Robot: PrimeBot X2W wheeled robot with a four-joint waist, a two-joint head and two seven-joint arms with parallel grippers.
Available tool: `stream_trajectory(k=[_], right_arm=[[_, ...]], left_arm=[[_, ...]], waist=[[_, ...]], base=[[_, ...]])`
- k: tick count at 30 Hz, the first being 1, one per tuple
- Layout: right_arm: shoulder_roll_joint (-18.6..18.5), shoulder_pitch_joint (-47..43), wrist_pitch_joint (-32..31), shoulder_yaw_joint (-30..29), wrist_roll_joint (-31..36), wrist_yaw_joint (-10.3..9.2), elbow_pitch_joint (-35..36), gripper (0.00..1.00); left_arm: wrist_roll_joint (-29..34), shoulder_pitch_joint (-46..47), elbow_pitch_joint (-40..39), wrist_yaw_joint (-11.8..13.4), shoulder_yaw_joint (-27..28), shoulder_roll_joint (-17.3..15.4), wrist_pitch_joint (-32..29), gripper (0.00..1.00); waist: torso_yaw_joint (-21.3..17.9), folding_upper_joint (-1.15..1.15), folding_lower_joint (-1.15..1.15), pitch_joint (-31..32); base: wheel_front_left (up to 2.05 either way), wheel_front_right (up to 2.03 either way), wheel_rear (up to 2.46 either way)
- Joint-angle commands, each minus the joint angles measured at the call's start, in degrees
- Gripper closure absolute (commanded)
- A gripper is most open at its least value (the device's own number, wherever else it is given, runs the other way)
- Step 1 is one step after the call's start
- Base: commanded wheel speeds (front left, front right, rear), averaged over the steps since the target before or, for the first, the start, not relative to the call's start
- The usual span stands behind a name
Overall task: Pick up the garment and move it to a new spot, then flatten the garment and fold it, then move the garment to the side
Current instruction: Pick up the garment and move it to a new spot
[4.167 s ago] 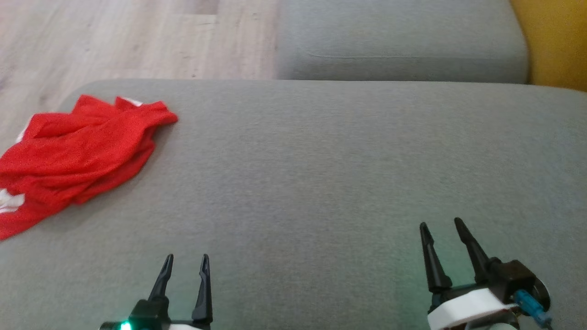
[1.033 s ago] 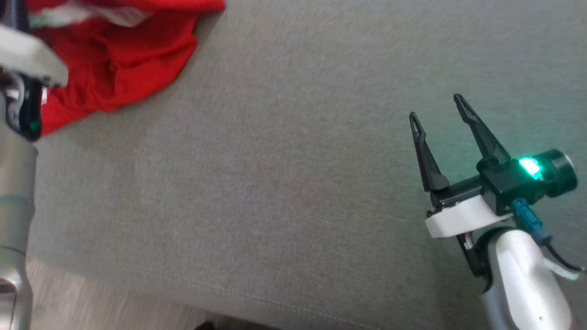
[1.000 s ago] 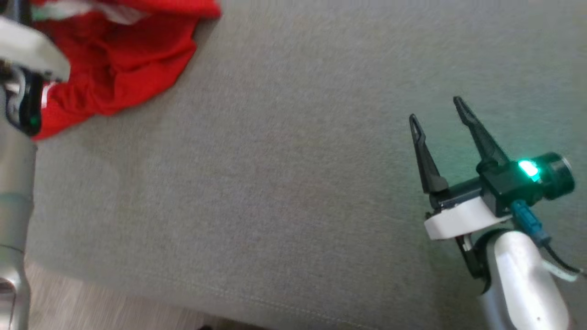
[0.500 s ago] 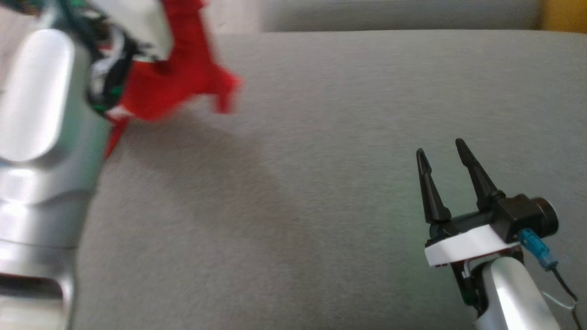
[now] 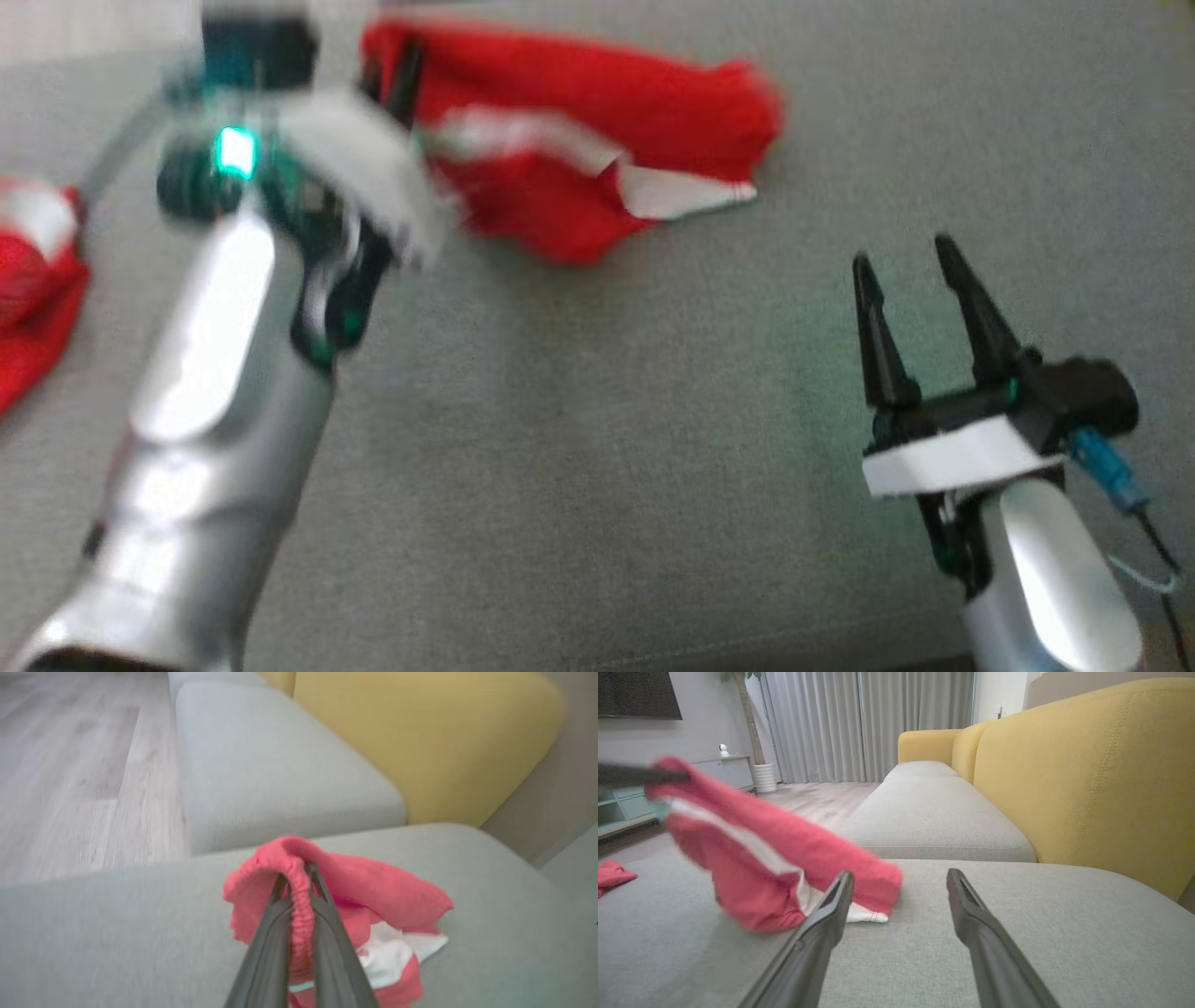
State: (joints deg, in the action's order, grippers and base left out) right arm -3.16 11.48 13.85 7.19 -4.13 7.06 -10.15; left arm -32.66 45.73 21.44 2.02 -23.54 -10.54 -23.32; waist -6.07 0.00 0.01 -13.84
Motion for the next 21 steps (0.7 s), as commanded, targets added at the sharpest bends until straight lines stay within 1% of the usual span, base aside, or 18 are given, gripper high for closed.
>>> stream_trajectory(k=[1,5,9,10,11,12,13,17,21], right_arm=[[0.3,2.2,0.8,1.5,-0.4,0.43,1.8,0.00],[0.3,3.8,1.0,1.5,-0.2,0.43,2.1,0.00],[0.3,4.2,1.1,0.7,0.5,0.43,2.4,0.00],[0.3,4.2,1.1,0.5,0.7,0.43,2.4,0.00],[0.3,4.1,1.1,0.3,0.9,0.43,2.4,0.00],[0.3,4.0,1.1,0.1,1.1,0.43,2.4,0.00],[0.3,3.9,1.1,0.0,1.3,0.43,2.3,0.00],[0.3,3.6,1.1,-0.2,1.8,0.43,2.0,0.00],[0.3,2.9,1.1,-0.4,2.2,0.43,1.5,0.00]], left_arm=[[1.0,1.4,-0.8,0.1,2.5,-2.6,1.9,1.00],[3.8,-2.5,6.5,0.9,2.9,-4.0,11.4,1.00],[5.2,-3.6,12.5,0.7,2.9,-3.8,18.9,1.00],[5.4,-3.6,13.7,0.5,2.8,-3.6,20.4,0.94],[5.5,-3.4,14.8,0.4,2.7,-3.4,21.9,0.82],[5.7,-3.2,15.7,0.2,2.7,-3.1,23.5,0.56],[6.0,-2.9,16.6,0.0,2.5,-3.0,25.0,0.00],[6.7,-1.6,19.1,-0.8,2.0,-2.0,30.5,0.00],[7.0,-1.7,20.1,-2.0,1.3,-1.2,34.1,0.00]], waist=[[-2.0,0.00,-0.01,-3.6],[-2.8,0.00,-0.01,-7.0],[-2.3,0.00,-0.01,-8.8],[-2.0,0.00,-0.01,-9.0],[-1.7,0.00,-0.01,-9.1],[-1.4,0.00,-0.01,-9.1],[-1.0,0.00,-0.01,-9.0],[0.7,0.00,-0.01,-7.7],[2.5,0.00,-0.01,-4.8]], base=[[0.00,0.00,0.00],[0.00,0.00,0.00],[0.00,0.00,0.00],[0.00,0.00,0.00],[0.00,0.00,0.00],[0.00,0.00,0.00],[0.00,0.00,0.00],[0.00,0.00,0.00],[0.00,0.00,0.00]])
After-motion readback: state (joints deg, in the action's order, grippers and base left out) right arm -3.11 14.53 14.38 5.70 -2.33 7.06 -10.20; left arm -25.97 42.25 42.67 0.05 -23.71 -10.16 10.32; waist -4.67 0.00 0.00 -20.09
